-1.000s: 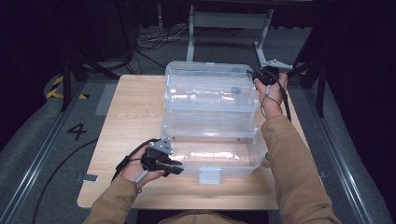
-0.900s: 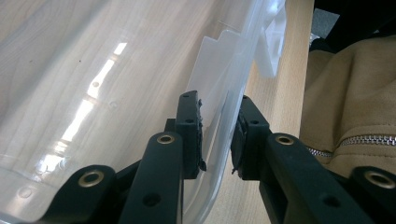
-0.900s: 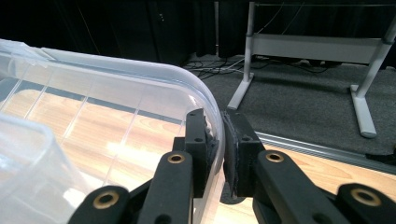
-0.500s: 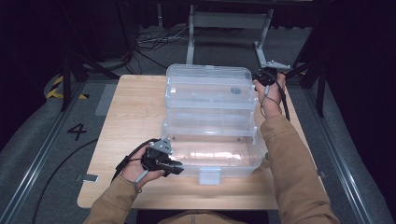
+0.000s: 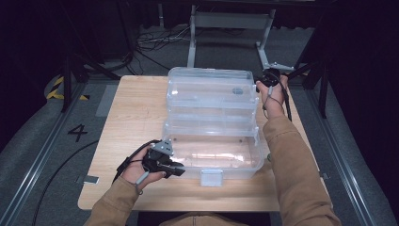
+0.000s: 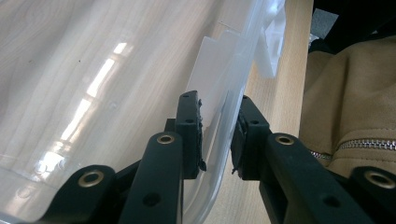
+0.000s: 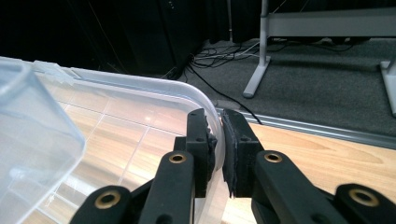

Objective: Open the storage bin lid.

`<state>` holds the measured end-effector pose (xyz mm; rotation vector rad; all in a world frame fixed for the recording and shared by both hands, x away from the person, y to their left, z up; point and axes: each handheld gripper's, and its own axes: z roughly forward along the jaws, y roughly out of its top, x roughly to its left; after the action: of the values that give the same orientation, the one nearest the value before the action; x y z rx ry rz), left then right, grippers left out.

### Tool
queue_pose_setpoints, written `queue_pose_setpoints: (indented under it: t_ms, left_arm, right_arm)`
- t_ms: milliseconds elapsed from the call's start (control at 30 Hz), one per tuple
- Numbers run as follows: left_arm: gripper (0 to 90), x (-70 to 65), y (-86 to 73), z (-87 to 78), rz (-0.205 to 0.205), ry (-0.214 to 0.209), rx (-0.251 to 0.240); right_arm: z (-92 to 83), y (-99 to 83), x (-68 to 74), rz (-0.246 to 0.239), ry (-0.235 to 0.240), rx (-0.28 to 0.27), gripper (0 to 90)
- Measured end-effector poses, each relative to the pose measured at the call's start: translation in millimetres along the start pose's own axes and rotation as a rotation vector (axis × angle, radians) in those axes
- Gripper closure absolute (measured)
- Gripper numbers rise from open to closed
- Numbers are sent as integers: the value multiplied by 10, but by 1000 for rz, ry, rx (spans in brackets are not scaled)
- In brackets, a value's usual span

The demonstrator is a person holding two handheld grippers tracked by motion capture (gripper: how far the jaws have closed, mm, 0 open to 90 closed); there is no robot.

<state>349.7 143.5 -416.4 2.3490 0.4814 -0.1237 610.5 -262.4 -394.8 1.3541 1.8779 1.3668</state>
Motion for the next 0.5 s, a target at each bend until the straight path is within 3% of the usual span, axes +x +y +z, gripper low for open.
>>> queue_pose_setpoints:
  t_ms: [500]
  left_arm:
    - [755,2,0,0,-1,-3,-1]
  right_arm:
    - [52,-50,-28,20,-1,26,821]
